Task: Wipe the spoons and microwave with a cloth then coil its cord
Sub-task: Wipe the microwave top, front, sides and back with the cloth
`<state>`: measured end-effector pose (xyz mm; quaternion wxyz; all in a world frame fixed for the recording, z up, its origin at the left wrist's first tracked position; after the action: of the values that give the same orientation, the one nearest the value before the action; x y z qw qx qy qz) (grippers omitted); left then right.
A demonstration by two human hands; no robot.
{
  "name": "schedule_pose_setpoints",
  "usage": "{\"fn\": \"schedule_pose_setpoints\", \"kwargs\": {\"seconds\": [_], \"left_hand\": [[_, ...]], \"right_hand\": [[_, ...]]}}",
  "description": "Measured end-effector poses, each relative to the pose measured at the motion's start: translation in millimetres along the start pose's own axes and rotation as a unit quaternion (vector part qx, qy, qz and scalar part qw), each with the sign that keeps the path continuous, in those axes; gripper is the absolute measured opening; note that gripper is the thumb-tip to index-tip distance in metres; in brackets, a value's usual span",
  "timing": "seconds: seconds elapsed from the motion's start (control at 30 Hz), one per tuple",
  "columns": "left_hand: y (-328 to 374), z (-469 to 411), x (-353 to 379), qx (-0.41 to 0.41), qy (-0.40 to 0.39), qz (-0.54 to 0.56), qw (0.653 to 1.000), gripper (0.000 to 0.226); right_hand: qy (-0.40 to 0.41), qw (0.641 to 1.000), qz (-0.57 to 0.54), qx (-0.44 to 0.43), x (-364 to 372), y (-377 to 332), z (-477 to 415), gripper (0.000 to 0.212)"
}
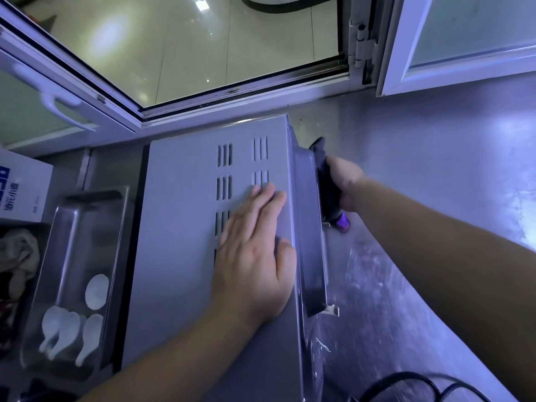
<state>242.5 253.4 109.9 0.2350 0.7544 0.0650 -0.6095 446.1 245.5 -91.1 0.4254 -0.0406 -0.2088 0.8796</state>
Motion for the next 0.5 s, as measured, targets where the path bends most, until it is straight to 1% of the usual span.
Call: {"fn": "schedule_pose_setpoints", "kwargs": {"seconds": [0.07, 0.17, 0.2, 0.23, 0.27, 0.33, 0.4, 0.5], "left_hand": [[-1, 0, 0, 0.001, 0.001, 0.0, 1.0, 0.063], [-1, 0, 0, 0.004, -0.003, -0.002, 1.0, 0.063], [-1, -1, 0, 0.004, -0.002, -0.004, 1.0, 0.063], [-1, -1, 0, 0.004, 0.0, -0.006, 1.0, 0.063], [-1, -1, 0, 0.003, 0.001, -0.007, 1.0, 0.063], [-1, -1, 0, 0.001, 0.001, -0.009, 1.0, 0.064], [0, -1, 0, 0.002, 0.001, -0.011, 1.0, 0.064], [1, -2, 0, 0.01, 0.002, -0.017, 1.0, 0.064]], "right_hand": [[0.004, 0.999, -0.001, -0.034, 3, -17, 19, 0.021], [-0.018, 0.995, -0.01, -0.096, 10, -49, 48, 0.022], [-0.026, 0.992, -0.005, -0.12, 14, -62, 58, 0.02], [-0.023, 0.989, 0.024, -0.143, 19, -73, 70, 0.017], [-0.015, 0.983, 0.064, -0.172, 26, -82, 82, 0.018], [0.013, 0.964, 0.122, -0.238, 33, -91, 100, 0.027], [0.046, 0.947, 0.144, -0.285, 35, -86, 118, 0.032], [0.075, 0.916, 0.172, -0.356, 35, -71, 141, 0.028]]}}
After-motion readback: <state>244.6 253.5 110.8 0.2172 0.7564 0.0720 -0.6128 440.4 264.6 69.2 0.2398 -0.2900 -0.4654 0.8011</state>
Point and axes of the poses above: each hand's wrist, its own z-axis away from the middle knuckle, its own x-axis out of the palm, y = z × x, the point moved 7 cm from there along -z, towards the middle knuckle, and after that the axes turned 13 degrees about x, right-handed, at the moved point
